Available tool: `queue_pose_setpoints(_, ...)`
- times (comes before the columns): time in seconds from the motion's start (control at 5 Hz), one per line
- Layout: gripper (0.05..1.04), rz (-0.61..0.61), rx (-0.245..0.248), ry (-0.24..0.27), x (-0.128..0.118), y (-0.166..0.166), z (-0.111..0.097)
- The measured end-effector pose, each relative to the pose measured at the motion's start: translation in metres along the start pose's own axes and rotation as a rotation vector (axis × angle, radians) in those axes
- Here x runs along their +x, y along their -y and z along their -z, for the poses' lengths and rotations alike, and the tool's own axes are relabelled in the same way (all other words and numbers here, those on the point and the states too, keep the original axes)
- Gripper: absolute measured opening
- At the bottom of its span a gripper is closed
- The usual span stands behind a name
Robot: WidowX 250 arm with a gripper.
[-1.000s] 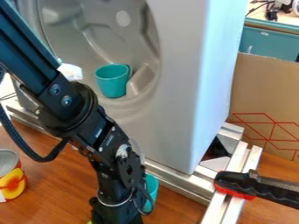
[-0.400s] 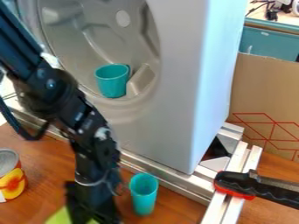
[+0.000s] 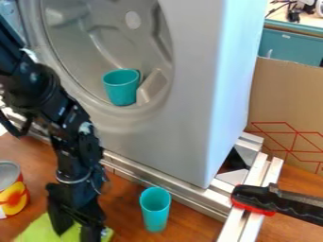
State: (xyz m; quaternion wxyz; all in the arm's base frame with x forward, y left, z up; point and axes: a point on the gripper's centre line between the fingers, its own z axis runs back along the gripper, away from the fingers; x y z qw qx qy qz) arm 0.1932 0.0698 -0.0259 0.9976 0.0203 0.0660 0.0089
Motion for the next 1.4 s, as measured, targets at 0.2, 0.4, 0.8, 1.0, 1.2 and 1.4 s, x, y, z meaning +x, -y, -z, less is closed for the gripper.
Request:
queue_pose_setpoints(0.2, 1.0, 0.009, -0.028, 0.001, 0.0, -0.009, -0.001)
queue_pose_setpoints(0.4, 1.0, 0.018, -0.043, 0.022, -0.004, -0.006, -0.019)
queue_pose_setpoints(0.8, 1.0, 0.019, -0.069, 0.133, -0.007, 0.013, -0.075)
queue_pose_setpoints(1.0, 1.0, 0.048, -0.077, 0.105, -0.012, 0.034, -0.086)
queue_pose_setpoints(1.2, 1.0, 0.069, -0.08, 0.087, -0.018, 0.054, -0.095)
queue_pose_setpoints(1.4, 1.0, 0.088, -0.079, 0.034, -0.023, 0.06, -0.101)
